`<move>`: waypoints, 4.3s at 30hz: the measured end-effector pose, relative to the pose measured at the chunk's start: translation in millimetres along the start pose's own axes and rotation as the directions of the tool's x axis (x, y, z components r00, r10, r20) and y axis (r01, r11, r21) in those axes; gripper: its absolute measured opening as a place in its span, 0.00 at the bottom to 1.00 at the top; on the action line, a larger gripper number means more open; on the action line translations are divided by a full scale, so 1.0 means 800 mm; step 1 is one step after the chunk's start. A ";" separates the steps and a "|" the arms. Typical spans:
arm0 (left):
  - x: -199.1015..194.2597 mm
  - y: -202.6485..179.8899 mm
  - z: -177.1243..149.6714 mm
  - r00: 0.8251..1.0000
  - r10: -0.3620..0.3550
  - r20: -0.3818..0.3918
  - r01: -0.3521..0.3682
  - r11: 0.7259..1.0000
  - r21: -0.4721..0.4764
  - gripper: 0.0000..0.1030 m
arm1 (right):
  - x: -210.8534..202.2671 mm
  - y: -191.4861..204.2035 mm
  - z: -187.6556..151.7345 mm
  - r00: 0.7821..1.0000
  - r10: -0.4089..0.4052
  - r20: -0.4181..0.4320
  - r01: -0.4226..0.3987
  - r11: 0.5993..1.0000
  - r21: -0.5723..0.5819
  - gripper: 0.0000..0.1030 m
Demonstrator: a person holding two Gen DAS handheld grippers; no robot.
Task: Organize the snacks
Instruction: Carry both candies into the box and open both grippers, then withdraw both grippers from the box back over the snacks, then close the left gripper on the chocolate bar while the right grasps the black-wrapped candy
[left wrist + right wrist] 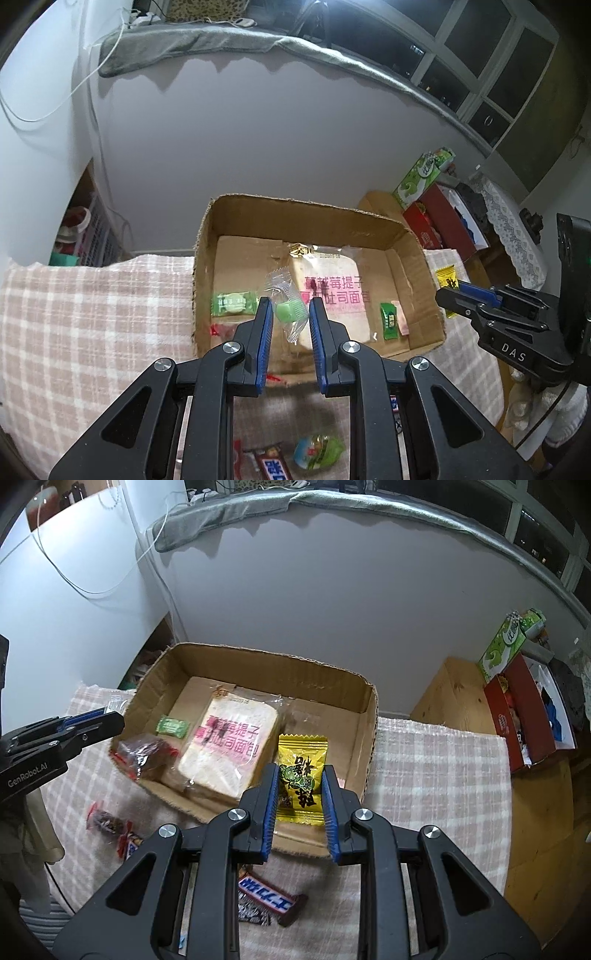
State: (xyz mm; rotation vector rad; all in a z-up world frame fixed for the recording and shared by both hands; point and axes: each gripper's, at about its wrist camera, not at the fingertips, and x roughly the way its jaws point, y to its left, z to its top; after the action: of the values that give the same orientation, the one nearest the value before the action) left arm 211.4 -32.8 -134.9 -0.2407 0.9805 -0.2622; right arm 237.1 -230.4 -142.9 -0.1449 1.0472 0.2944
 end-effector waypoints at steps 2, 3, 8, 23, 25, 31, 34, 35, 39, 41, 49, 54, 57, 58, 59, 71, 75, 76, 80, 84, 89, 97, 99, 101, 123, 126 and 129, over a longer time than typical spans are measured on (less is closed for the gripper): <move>0.008 -0.001 0.002 1.000 0.002 -0.009 -0.002 1.000 -0.003 0.17 | 0.009 -0.001 0.002 1.000 -0.001 -0.011 0.001 1.000 0.000 0.23; 0.011 -0.002 0.003 1.000 0.002 -0.014 -0.002 1.000 -0.004 0.17 | 0.012 -0.001 0.003 1.000 -0.003 -0.015 0.003 1.000 0.000 0.23; 0.019 -0.002 0.009 0.999 0.005 -0.034 -0.005 1.000 -0.012 0.21 | 0.022 -0.002 0.003 1.000 -0.004 -0.029 0.004 1.000 -0.004 0.23; 0.010 -0.004 0.009 0.999 0.009 -0.036 -0.009 1.000 0.009 0.28 | 0.010 -0.002 0.000 1.000 -0.021 -0.006 0.021 0.999 -0.030 0.66; 0.006 -0.002 0.009 0.999 0.007 -0.033 -0.007 1.000 0.001 0.28 | 0.005 -0.001 -0.002 1.000 -0.020 -0.001 0.019 0.999 -0.030 0.66; -0.015 0.003 -0.001 1.000 0.005 -0.015 -0.005 1.000 -0.008 0.28 | -0.013 0.003 -0.014 1.000 0.002 0.013 -0.002 1.000 -0.023 0.66; -0.027 0.007 -0.015 1.000 -0.004 -0.012 0.004 1.000 -0.024 0.28 | -0.023 0.007 -0.027 1.000 0.019 0.014 -0.019 0.999 -0.026 0.66; -0.030 0.008 -0.020 1.000 -0.005 -0.013 0.005 1.000 -0.026 0.28 | -0.026 0.008 -0.033 1.000 0.027 0.013 -0.027 0.999 -0.028 0.66; -0.041 0.016 -0.044 1.000 -0.007 -0.023 0.006 0.999 -0.048 0.28 | -0.031 0.011 -0.060 0.999 0.048 -0.009 -0.048 0.998 -0.028 0.66; -0.047 0.021 -0.056 1.000 -0.008 -0.026 0.006 0.998 -0.061 0.28 | -0.032 0.011 -0.073 0.998 0.060 -0.020 -0.060 0.998 -0.020 0.66; -0.068 0.036 -0.110 0.998 -0.009 -0.062 0.003 0.995 -0.100 0.28 | -0.034 0.019 -0.134 0.992 0.095 -0.078 -0.097 0.995 -0.018 0.66; -0.073 0.039 -0.139 0.996 -0.031 -0.089 0.019 0.991 -0.133 0.28 | -0.032 0.028 -0.163 0.985 0.133 -0.107 -0.137 0.990 -0.034 0.66; -0.072 0.036 -0.152 0.994 -0.039 -0.103 0.024 0.990 -0.139 0.28 | -0.029 0.035 -0.171 0.979 0.160 -0.126 -0.169 0.983 -0.066 0.66; -0.071 0.034 -0.157 0.993 -0.043 -0.110 0.027 0.990 -0.142 0.28 | -0.027 0.039 -0.172 0.976 0.175 -0.133 -0.187 0.978 -0.087 0.66; -0.069 0.033 -0.160 0.992 -0.046 -0.115 0.029 0.989 -0.144 0.28 | -0.026 0.043 -0.173 0.974 0.182 -0.137 -0.197 0.975 -0.102 0.66; -0.072 0.032 -0.183 0.991 -0.050 -0.128 0.026 0.983 -0.182 0.28 | 0.023 0.067 -0.153 0.948 0.218 -0.231 -0.272 0.933 -0.235 0.48; -0.076 0.038 -0.189 0.990 -0.044 -0.131 0.017 0.979 -0.201 0.28 | 0.036 0.078 -0.148 0.937 0.231 -0.264 -0.301 0.915 -0.270 0.48; -0.077 0.040 -0.191 0.990 -0.044 -0.132 0.016 0.978 -0.206 0.28 | 0.040 0.080 -0.147 0.935 0.229 -0.270 -0.303 0.912 -0.277 0.48; -0.079 0.041 -0.195 0.990 -0.041 -0.135 0.012 0.978 -0.208 0.28 | 0.052 0.085 -0.141 0.926 0.237 -0.293 -0.321 0.904 -0.283 0.48; -0.076 0.041 -0.193 0.989 -0.050 -0.140 0.020 0.977 -0.210 0.28 | 0.063 0.084 -0.141 0.922 0.222 -0.318 -0.316 0.906 -0.282 0.48; -0.062 0.031 -0.187 0.985 -0.068 -0.160 0.037 0.981 -0.189 0.28 | 0.065 0.068 -0.147 0.909 0.236 -0.344 -0.327 0.915 -0.235 0.48; -0.029 0.015 -0.180 0.977 -0.027 -0.211 0.003 0.994 -0.112 0.28 | 0.054 0.068 -0.166 0.907 0.228 -0.355 -0.329 0.909 -0.256 0.48; -0.023 0.012 -0.180 0.975 -0.008 -0.223 -0.012 0.996 -0.089 0.28 | 0.053 0.072 -0.169 0.915 0.208 -0.346 -0.310 0.911 -0.271 0.48; -0.016 0.010 -0.179 0.972 0.012 -0.234 -0.028 0.997 -0.068 0.28 | 0.053 0.077 -0.170 0.920 0.191 -0.341 -0.296 0.911 -0.286 0.48; 0.007 0.003 -0.167 0.971 0.041 -0.237 -0.045 0.999 -0.009 0.27 | 0.039 0.095 -0.193 0.944 0.071 -0.323 -0.213 0.877 -0.430 0.25; 0.005 0.006 -0.169 0.972 0.037 -0.231 -0.041 0.999 -0.013 0.25 | 0.039 0.097 -0.196 0.950 0.055 -0.308 -0.190 0.884 -0.428 0.25; -0.003 0.007 -0.169 0.974 0.028 -0.226 -0.032 0.999 -0.012 0.26 | 0.038 0.093 -0.197 0.951 0.055 -0.305 -0.183 0.894 -0.410 0.25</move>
State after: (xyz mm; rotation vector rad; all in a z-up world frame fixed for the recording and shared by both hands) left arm 96.9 -38.3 -207.2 -0.2131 1.2105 -0.2581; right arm 97.5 -194.9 -245.8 -0.5410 1.2687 0.6352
